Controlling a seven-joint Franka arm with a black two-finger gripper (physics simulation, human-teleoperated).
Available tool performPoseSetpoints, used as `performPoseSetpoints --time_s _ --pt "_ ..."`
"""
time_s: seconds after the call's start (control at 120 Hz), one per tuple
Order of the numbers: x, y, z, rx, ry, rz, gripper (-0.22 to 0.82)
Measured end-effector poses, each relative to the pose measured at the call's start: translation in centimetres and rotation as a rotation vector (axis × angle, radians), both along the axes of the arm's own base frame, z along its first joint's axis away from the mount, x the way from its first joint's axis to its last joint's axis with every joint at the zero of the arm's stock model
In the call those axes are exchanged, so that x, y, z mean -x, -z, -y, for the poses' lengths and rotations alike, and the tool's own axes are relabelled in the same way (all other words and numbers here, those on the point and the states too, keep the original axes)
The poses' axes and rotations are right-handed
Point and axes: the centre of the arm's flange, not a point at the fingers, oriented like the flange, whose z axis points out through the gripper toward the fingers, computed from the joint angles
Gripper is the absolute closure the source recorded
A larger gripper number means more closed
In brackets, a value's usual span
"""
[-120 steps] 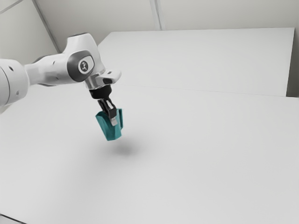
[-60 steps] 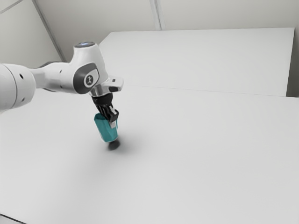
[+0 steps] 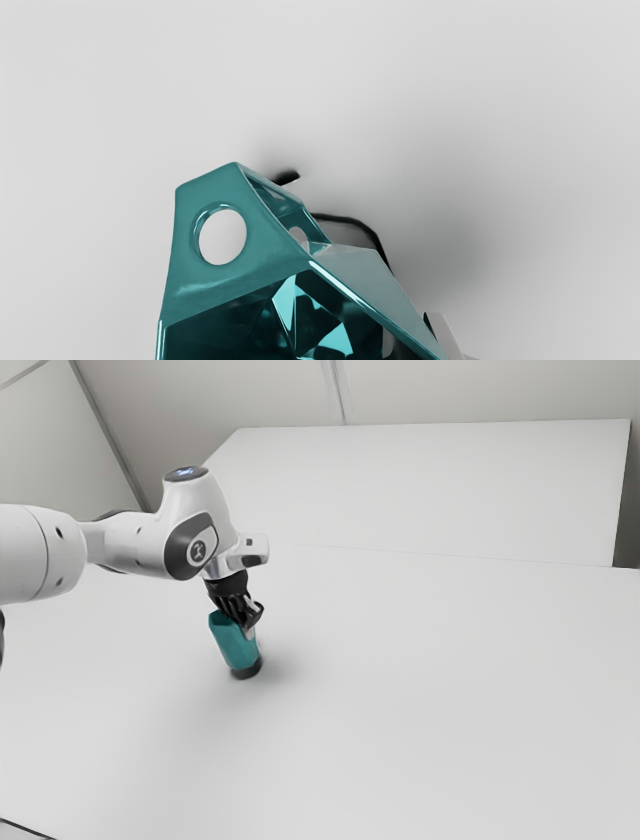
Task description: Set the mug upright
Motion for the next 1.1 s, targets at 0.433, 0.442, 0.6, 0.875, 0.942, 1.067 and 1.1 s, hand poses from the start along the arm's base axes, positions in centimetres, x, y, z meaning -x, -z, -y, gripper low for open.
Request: performPoseSetpoints --time_s 0.433,0.442,0.6,0.875,0.942,1.067,1.1 --pt "0.2 -0.9 0.5 0.014 -0.042 0.03 0.28" --pt "0.2 -1.1 0.5 0.015 -0.042 0.032 0.27" --pt "-0.5 -5.9 0.5 0.026 -0.055 0.061 0.13" --pt "-1.0 -12.2 0.6 0.027 -0.127 -0.001 0.04" --pt "-1.0 -13.5 0.5 0.023 -0.146 -0.013 0.03" --pt "-1.0 -16.5 0.4 0.017 -0.178 -0.019 0.01" --pt "-1.0 -17.3 0.4 0.016 -0.186 -0.019 0.01"
